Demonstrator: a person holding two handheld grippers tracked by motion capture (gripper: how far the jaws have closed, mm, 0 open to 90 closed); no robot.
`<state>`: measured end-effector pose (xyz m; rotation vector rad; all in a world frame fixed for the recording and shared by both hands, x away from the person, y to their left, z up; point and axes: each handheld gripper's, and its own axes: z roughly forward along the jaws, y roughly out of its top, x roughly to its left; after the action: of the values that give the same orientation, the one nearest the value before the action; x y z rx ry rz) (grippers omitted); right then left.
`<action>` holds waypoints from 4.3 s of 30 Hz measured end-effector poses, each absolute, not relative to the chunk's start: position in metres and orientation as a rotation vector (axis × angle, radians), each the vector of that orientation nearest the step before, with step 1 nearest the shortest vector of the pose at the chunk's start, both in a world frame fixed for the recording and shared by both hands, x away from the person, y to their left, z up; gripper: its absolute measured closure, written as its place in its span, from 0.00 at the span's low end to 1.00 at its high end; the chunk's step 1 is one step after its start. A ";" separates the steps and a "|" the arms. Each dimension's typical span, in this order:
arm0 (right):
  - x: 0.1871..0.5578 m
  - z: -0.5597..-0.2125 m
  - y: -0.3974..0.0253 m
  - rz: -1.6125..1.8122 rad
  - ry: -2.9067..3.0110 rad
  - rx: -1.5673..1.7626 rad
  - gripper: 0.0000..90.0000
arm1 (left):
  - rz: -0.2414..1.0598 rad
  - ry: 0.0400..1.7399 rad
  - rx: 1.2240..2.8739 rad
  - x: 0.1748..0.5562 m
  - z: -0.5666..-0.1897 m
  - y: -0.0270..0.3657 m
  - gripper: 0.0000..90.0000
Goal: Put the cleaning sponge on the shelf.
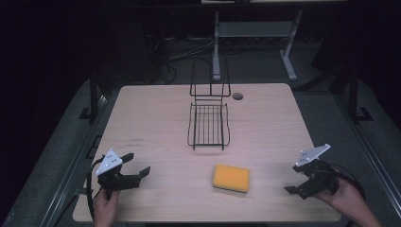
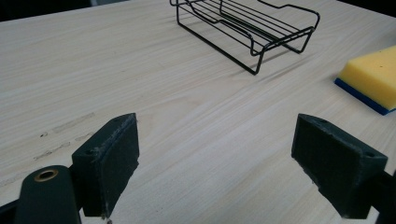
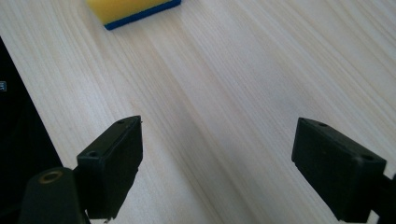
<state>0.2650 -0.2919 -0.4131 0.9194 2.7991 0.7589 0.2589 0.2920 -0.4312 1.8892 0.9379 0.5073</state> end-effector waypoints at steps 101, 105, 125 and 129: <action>0.310 -0.408 -0.147 0.658 3.050 0.465 0.16 | 0.485 0.928 1.903 0.260 -0.431 0.294 0.16; 0.311 -0.411 -0.142 0.654 3.062 0.459 0.16 | 0.485 0.928 1.901 0.260 -0.431 0.294 0.16; 0.316 -0.421 -0.129 0.660 3.067 0.444 0.15 | 0.479 0.923 1.903 0.260 -0.431 0.293 0.16; 0.317 -0.423 -0.127 0.670 3.070 0.449 0.15 | 0.478 0.920 1.905 0.260 -0.431 0.293 0.16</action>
<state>0.3165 -0.1271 -0.4233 0.4485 3.0700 0.6698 0.2599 0.2926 -0.4311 1.9048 0.9199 0.4781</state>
